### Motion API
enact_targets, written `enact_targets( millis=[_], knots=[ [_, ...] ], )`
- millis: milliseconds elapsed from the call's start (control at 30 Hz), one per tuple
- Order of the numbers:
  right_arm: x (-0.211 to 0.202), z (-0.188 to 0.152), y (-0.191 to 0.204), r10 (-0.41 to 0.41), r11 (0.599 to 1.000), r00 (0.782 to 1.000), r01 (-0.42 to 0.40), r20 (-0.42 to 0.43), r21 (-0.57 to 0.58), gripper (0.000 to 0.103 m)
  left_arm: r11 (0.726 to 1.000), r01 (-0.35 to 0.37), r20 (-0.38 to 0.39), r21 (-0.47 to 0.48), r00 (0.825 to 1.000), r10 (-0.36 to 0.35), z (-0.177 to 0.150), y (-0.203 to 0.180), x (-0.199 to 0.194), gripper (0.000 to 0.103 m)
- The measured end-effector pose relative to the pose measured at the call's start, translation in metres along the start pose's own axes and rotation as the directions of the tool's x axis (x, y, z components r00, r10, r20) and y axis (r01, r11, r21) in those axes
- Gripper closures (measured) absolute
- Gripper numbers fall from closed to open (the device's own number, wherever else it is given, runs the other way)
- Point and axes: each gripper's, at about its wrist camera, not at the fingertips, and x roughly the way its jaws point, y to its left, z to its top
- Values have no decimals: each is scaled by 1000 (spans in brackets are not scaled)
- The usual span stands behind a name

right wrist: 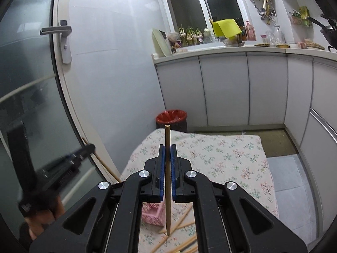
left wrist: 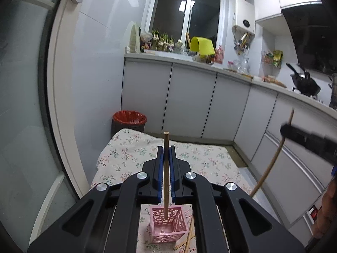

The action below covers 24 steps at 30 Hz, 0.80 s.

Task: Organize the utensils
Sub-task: 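Carry the chopsticks upright over the pink cup and open both tools to drop them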

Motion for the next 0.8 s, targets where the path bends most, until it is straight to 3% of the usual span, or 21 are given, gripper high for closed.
enact_targets(
  millis=[133, 300, 500, 800],
  knots=[
    [16, 9, 12, 41, 999, 999, -42, 35, 15, 99, 1000, -16, -105, -2, 994, 15, -9, 4, 24, 98],
    [47, 0, 24, 65, 998, 998, -65, 11, 3, 99, 1000, -20, -189, 2, 982, 20, -16, 10, 45, 98],
    [91, -18, 28, 21, 999, 996, -25, -83, -40, 99, 999, -12, -241, -40, 970, 2, -25, 20, 61, 98],
    [127, -32, 25, 7, 1000, 982, -7, -186, 1, 99, 998, -18, -273, -60, 962, 1, -26, 24, 76, 97]
  ],
)
